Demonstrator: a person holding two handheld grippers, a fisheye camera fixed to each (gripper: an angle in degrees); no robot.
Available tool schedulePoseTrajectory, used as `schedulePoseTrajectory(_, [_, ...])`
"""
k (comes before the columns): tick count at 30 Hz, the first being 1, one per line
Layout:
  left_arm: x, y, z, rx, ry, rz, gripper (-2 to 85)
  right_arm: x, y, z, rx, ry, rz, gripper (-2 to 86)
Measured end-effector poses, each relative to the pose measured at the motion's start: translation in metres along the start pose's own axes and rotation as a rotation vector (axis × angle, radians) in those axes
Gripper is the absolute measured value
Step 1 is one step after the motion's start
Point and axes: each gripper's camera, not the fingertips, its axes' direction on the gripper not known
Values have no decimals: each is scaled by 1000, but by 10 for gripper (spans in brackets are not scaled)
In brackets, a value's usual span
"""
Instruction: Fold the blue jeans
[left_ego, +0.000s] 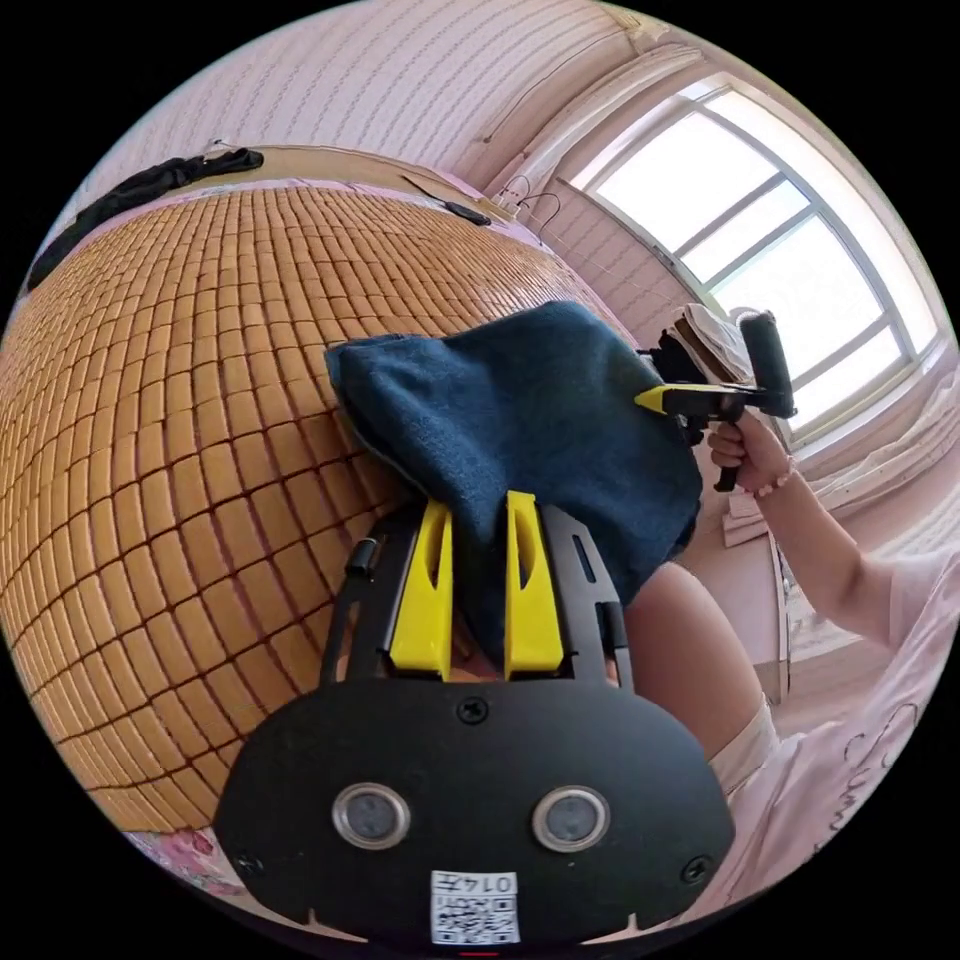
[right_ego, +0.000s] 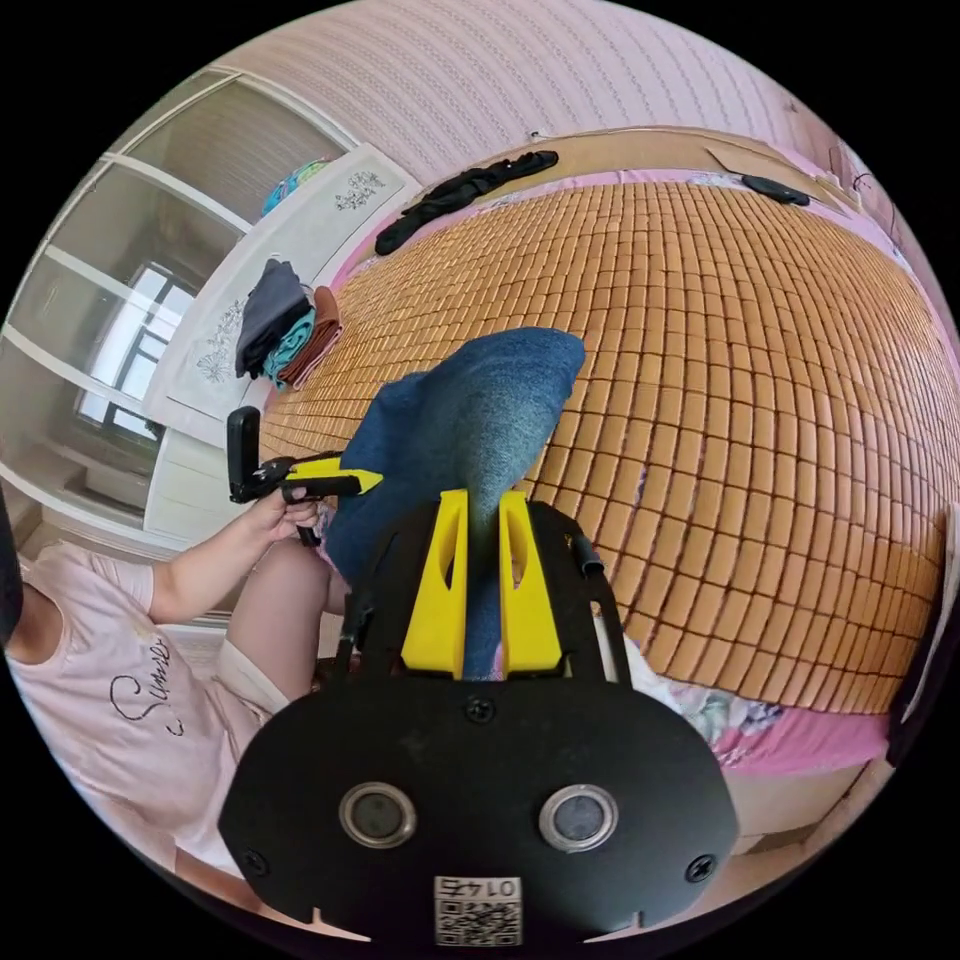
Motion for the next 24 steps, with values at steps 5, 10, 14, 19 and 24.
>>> schedulePoseTrajectory(5, [75,-151,111,-60,59,129,75,132,-91,-101,-102,232,84,50])
schedulePoseTrajectory(10, [180,-324,248,-101,61,189,81,270,-169,-224,-208,645,260,63])
schedulePoseTrajectory(14, [208,-384,285,-68,146,191,52,336,-165,-283,-28,675,464,51])
schedulePoseTrajectory(19, [194,-341,228,-214,100,292,50,363,-126,-212,-123,508,472,69])
schedulePoseTrajectory(24, [178,-247,75,-360,0,345,52,286,-97,-251,1,446,333,26])
